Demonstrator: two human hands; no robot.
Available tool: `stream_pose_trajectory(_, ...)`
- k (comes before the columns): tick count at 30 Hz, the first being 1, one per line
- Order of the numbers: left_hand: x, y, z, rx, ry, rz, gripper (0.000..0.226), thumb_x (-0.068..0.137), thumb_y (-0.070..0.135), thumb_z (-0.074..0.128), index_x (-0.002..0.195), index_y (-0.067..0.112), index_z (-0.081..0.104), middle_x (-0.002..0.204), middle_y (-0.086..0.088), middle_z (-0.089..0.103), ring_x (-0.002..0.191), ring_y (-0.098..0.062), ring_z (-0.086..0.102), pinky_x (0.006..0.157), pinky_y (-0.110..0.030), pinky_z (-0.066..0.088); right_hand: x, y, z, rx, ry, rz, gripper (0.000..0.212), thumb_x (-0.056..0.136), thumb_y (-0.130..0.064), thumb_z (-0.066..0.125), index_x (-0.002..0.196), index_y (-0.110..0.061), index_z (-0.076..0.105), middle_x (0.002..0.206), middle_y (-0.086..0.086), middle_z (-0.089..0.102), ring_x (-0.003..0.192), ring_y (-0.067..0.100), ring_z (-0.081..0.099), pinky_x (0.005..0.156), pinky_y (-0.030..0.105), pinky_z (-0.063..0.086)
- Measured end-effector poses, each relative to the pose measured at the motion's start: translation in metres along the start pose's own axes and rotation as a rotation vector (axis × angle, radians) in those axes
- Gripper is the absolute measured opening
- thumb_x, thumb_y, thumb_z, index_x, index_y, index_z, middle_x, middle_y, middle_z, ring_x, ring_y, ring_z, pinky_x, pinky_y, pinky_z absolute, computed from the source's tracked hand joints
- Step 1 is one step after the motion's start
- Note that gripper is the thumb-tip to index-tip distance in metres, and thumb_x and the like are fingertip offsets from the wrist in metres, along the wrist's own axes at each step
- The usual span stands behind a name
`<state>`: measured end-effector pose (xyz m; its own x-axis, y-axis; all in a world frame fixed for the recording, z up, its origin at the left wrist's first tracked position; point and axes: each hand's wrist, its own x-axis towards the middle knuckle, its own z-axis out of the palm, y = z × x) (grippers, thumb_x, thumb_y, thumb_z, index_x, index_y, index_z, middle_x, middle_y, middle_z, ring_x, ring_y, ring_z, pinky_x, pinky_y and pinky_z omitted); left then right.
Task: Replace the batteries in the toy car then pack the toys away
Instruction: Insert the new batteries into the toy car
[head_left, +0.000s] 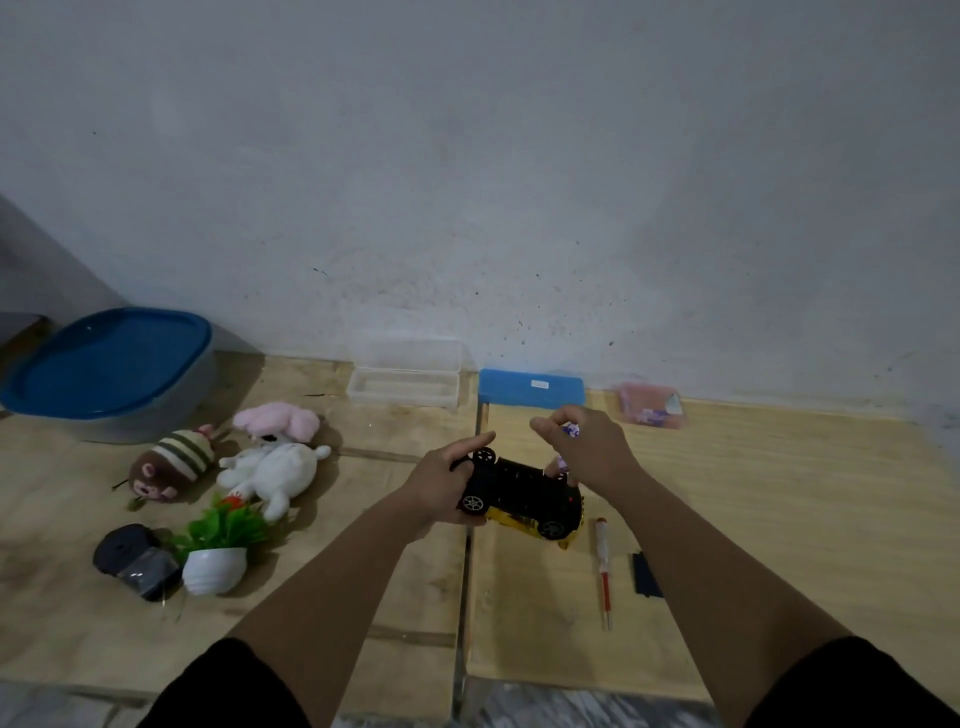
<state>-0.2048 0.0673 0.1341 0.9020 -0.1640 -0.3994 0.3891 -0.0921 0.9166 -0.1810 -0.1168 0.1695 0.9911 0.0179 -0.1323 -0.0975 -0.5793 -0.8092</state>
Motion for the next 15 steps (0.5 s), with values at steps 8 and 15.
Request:
stream_pose_trajectory(8,-0.004,0.009,0.018,0.003,0.014,0.099,0.044,0.102,0.009,0.029,0.13,0.034,0.053,0.128,-0.006,0.051,0.101,-0.023,0.058,0.071,-0.034,0.06,-0.004,-0.017,0.016,0.09,0.034,-0.046,0.013,0.086,-0.026,0.065,0.085,-0.014,0.06,0.081,0.005,0.066,0.062,0.015,0.069,0.045,0.017,0.05)
stream_pose_trajectory(15,-0.007,0.01,0.011,0.01,0.018,0.132,0.043,0.103,0.009,0.03,0.133,0.03,0.052,0.129,-0.001,0.049,0.107,-0.025,0.056,0.073,-0.035,0.06,-0.003,-0.02,0.013,0.132,0.091,-0.076,0.012,0.084,-0.018,0.068,0.096,-0.016,0.067,0.094,0.003,0.067,0.057,0.018,0.065,0.059,0.022,0.057)
